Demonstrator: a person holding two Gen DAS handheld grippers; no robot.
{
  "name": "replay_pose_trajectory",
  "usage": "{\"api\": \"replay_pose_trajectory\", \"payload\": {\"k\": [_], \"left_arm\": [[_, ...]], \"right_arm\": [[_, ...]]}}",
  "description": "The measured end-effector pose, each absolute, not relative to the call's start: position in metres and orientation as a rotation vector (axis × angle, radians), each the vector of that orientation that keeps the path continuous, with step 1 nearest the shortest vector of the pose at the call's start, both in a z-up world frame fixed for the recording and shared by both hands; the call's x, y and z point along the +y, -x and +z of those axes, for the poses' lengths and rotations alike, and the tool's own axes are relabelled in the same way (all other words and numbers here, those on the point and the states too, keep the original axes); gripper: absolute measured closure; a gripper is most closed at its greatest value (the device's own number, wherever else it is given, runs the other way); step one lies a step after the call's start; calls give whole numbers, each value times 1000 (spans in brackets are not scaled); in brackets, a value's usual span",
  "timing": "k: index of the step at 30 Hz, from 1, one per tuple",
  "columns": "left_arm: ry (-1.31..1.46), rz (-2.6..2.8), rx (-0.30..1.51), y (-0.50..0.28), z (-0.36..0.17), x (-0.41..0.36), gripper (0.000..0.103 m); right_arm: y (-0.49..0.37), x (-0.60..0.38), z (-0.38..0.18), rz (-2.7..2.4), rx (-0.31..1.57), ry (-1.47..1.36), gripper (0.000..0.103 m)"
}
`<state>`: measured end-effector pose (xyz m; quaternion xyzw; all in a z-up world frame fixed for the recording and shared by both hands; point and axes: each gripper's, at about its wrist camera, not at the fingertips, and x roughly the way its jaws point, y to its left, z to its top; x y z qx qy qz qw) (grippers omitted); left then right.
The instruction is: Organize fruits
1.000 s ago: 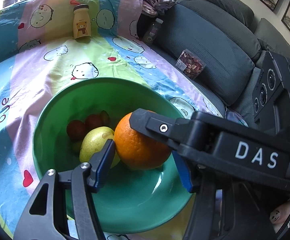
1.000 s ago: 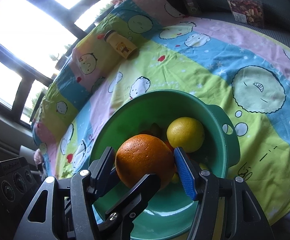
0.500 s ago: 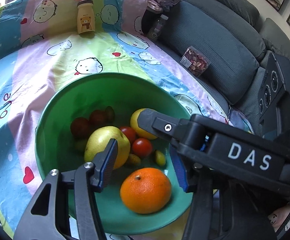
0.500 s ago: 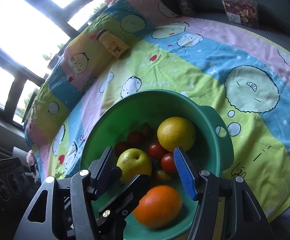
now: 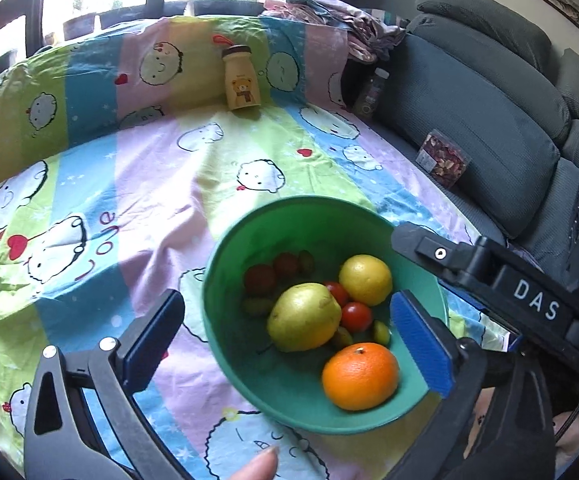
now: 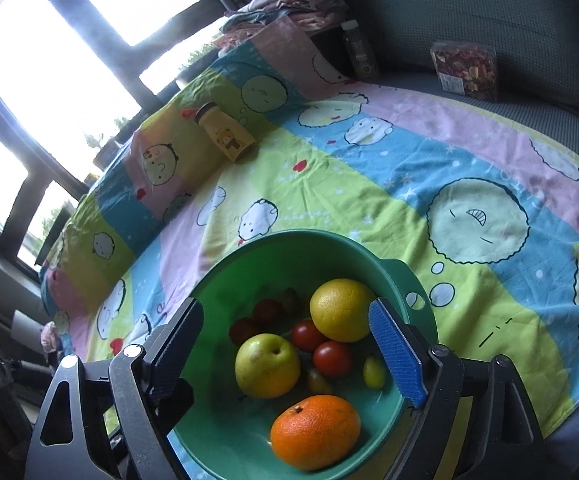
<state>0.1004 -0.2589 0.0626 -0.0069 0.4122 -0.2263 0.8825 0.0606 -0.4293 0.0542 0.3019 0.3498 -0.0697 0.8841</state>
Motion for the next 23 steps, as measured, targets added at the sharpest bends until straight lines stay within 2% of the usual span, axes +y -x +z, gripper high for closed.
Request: {"api": "replay_pose_trajectory", "payload": {"k": [23], "left_arm": [[46, -361, 909, -110, 51, -228, 1]], "right_arm": [[-66, -408, 58, -134, 745, -547, 16]]}}
